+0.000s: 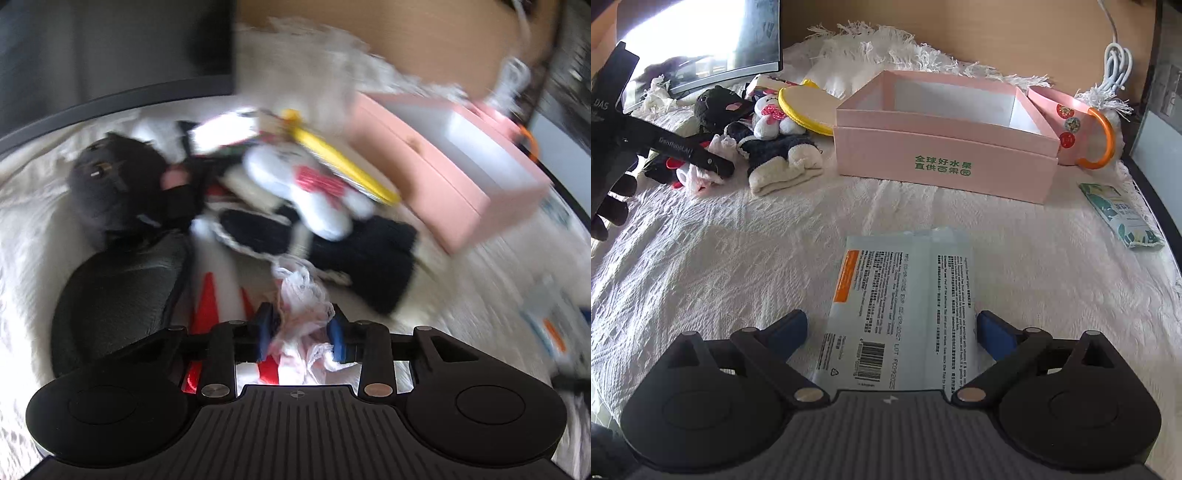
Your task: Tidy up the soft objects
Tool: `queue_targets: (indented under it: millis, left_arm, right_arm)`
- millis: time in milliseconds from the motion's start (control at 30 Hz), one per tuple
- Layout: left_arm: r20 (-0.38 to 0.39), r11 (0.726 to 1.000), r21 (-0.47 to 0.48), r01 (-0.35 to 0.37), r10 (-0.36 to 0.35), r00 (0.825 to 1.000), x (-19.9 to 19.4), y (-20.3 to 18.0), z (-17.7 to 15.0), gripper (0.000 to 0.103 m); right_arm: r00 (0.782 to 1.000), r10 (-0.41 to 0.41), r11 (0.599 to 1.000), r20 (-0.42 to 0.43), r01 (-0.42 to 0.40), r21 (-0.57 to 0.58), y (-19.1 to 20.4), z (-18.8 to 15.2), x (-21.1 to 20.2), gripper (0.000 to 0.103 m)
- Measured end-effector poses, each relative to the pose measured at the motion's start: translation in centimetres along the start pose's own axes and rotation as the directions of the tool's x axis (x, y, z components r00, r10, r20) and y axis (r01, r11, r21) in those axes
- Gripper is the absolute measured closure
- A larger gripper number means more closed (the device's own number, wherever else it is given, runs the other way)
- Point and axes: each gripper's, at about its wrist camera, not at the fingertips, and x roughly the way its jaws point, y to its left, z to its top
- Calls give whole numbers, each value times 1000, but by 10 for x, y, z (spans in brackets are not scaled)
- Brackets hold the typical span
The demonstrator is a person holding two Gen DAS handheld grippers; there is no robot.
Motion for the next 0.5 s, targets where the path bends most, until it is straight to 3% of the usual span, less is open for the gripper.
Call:
queue_targets:
  millis: [67, 133, 267, 500]
  left_arm:
    - [-3, 1000, -16, 14, -14, 1000, 3, 2, 1, 66]
    - [-1, 1000, 1, 13, -13, 1000, 3, -2, -1, 65]
    - [23, 999, 39, -13, 12, 1000, -7, -15, -10, 75]
    - [36, 990, 42, 135, -137, 990, -45, -64, -35, 77]
  right_arm:
    - [1000, -3, 1000, 1, 3, 2, 1, 1, -1, 10]
    - [1000, -5, 1000, 0, 5, 2, 0, 4, -4, 27]
    - [999, 42, 998, -26, -41, 55, -15, 13, -17, 27]
    - [999, 11, 1000, 37, -12, 17, -34, 14, -65, 27]
